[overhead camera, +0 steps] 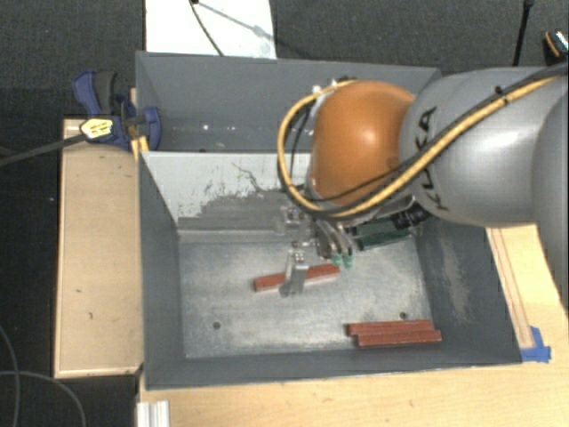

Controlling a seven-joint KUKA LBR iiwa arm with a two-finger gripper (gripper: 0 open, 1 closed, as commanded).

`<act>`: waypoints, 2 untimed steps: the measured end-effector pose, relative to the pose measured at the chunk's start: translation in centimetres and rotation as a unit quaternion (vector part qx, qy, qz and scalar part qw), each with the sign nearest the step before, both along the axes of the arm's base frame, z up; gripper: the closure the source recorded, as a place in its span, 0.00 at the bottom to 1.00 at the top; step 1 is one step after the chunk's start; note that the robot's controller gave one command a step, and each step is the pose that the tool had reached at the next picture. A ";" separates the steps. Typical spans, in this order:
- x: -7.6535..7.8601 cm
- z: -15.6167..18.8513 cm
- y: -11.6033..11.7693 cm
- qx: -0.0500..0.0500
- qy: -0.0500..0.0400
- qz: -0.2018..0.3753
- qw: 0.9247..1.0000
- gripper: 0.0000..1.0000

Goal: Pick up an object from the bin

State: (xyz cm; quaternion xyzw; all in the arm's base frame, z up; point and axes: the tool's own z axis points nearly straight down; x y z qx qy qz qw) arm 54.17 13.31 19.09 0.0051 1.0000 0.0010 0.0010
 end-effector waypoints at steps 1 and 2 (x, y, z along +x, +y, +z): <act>2.5 -12.5 -5.3 -0.001 0.003 0.043 0.999 0.00; 2.6 -12.0 -5.0 0.000 0.000 0.042 0.999 1.00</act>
Offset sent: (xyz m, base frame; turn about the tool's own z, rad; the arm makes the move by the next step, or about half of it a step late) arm 0.0255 -0.0501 -0.1209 -0.0892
